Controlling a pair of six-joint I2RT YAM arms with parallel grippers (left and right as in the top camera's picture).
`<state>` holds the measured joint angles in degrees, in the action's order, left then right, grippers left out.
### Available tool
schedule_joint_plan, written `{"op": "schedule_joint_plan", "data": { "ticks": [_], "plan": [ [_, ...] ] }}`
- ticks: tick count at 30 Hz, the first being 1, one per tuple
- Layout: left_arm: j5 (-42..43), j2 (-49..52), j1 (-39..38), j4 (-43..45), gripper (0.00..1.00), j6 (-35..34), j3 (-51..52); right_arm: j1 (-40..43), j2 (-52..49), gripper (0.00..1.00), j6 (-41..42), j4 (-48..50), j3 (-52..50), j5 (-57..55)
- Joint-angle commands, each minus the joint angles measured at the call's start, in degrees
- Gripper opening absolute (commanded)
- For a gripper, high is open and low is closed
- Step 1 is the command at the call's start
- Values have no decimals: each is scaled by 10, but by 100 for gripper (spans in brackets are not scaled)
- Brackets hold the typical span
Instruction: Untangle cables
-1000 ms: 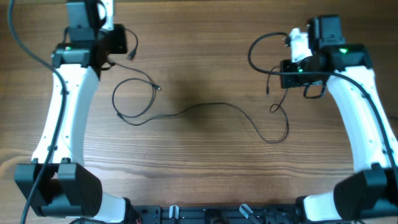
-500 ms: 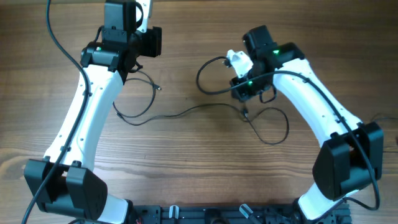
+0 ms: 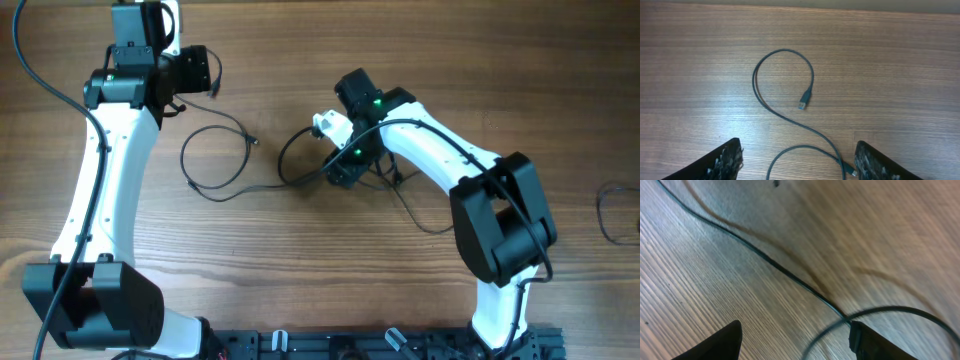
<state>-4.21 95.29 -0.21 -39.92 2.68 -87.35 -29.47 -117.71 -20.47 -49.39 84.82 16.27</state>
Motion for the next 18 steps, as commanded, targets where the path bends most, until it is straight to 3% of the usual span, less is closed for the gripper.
{"op": "schedule_joint_plan", "data": {
  "ticks": [1,6,18],
  "plan": [
    [34,-14,1,0,74,-6,2,-3,-14,73,-59,-6,0,38],
    [49,-14,1,-4,74,-5,2,-3,-17,75,-139,-4,0,79],
    [70,-25,0,-21,74,-5,2,-3,-66,76,-123,102,0,83]
  ]
}}
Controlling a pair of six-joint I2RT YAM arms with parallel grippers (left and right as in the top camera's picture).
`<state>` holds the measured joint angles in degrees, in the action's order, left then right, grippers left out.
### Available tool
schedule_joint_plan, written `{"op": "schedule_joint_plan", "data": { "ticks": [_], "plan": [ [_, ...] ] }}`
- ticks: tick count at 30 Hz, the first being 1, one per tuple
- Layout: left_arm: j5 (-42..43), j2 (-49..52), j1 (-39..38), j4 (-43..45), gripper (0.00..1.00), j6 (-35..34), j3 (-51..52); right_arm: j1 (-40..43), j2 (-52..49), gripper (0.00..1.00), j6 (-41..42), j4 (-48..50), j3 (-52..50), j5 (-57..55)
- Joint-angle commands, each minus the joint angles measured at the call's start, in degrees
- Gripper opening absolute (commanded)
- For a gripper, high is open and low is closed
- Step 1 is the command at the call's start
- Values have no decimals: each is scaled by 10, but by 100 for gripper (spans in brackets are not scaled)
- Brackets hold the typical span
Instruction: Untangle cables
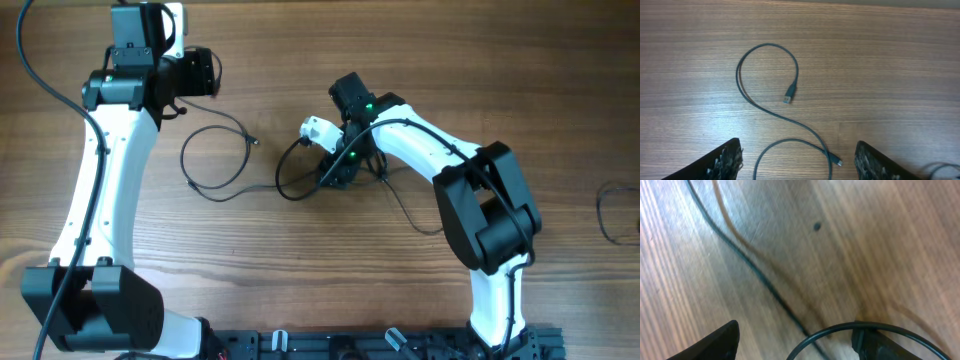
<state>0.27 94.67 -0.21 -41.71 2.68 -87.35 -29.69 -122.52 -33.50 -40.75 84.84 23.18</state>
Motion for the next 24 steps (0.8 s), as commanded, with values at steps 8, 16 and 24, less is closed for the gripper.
{"op": "schedule_joint_plan", "data": {
  "ticks": [8,16,24],
  "plan": [
    [34,-19,0,-5,73,-5,2,-1,-18,75,6,18,0,27],
    [34,-19,0,-8,73,-5,2,-42,-18,78,-21,-6,0,-104],
    [53,-19,0,-8,73,-3,2,-45,-18,78,-48,-20,0,-175]
  ]
}}
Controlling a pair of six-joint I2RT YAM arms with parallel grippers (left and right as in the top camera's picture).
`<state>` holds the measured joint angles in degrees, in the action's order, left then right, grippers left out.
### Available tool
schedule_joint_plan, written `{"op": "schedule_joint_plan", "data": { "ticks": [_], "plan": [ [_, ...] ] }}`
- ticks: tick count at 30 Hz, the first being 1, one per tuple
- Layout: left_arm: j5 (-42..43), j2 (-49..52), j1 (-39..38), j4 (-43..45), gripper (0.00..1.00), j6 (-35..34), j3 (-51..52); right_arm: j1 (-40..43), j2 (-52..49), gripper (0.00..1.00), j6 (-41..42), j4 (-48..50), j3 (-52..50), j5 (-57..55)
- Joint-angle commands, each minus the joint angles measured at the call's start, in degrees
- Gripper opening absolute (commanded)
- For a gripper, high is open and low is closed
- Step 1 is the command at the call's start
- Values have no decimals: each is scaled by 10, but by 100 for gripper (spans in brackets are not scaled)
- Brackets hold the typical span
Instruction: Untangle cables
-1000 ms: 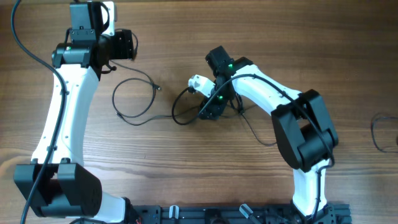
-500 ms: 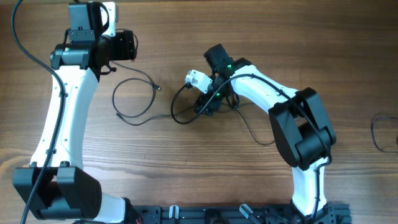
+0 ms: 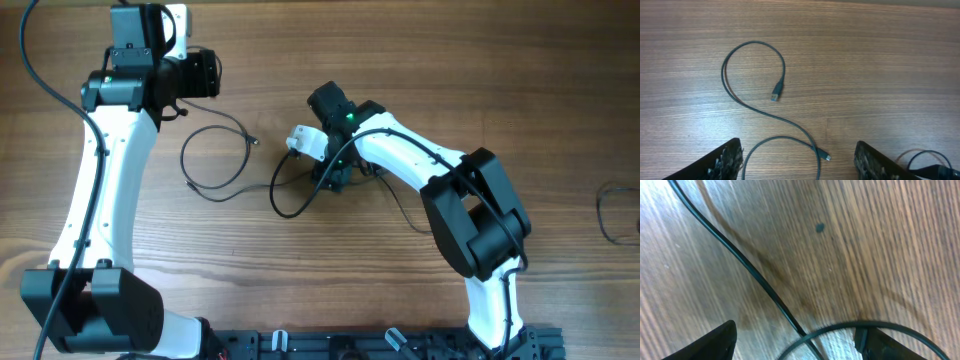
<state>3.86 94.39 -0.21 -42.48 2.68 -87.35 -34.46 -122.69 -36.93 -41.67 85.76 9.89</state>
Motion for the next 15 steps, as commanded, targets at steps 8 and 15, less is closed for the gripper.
{"op": "schedule_joint_plan", "data": {
  "ticks": [8,15],
  "plan": [
    [32,-23,0,0,73,-3,2,2,-16,45,-21,-12,-9,-54],
    [32,-29,0,0,73,-3,2,2,-16,4,1,-9,-8,-59]
  ]
}}
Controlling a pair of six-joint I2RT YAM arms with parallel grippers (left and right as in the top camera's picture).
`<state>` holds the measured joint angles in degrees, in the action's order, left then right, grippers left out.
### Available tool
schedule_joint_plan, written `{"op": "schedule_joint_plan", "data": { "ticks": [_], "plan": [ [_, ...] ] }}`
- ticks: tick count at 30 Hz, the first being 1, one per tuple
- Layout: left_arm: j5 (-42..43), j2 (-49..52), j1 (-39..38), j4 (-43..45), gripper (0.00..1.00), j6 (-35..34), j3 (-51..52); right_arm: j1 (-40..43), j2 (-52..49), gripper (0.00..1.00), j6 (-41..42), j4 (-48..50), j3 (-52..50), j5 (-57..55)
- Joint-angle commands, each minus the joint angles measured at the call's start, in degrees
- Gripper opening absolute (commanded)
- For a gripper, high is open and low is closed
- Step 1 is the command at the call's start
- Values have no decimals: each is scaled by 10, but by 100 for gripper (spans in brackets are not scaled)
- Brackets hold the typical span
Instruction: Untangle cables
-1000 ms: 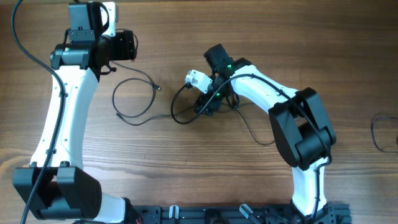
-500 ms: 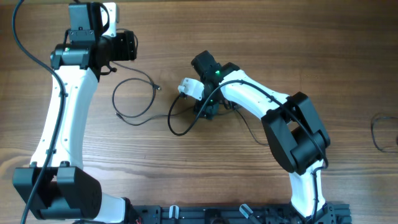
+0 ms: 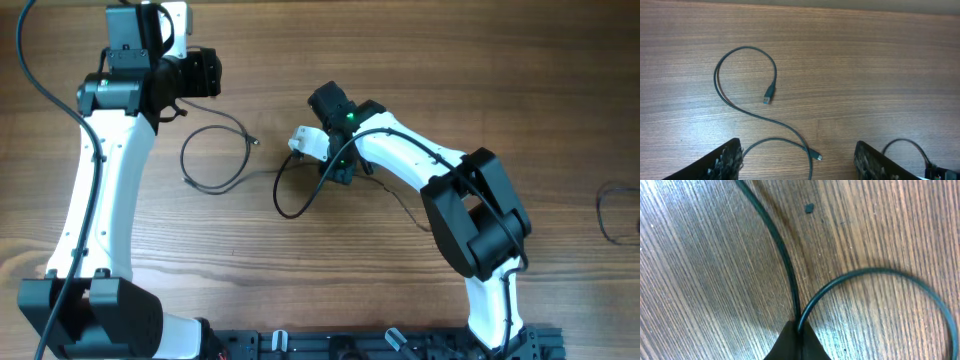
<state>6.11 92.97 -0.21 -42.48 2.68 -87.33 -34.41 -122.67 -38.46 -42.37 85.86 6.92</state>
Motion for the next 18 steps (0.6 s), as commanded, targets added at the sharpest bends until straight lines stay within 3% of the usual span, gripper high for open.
{"op": "schedule_joint_plan", "data": {
  "ticks": [1,4,9,13,18],
  "plan": [
    [10,-15,0,0,73,-3,2,2,-16,4,27,-2,-6,-33],
    [10,-15,0,-2,74,-3,2,2,-16,4,65,-12,16,-64],
    [10,-15,0,-2,75,-3,2,4,5,4,118,-112,123,-83],
    [27,-15,0,-2,75,-3,2,4,77,4,154,-171,188,-83],
    [48,-15,0,-9,75,-4,2,7,243,4,179,-180,190,-84]
  ]
}}
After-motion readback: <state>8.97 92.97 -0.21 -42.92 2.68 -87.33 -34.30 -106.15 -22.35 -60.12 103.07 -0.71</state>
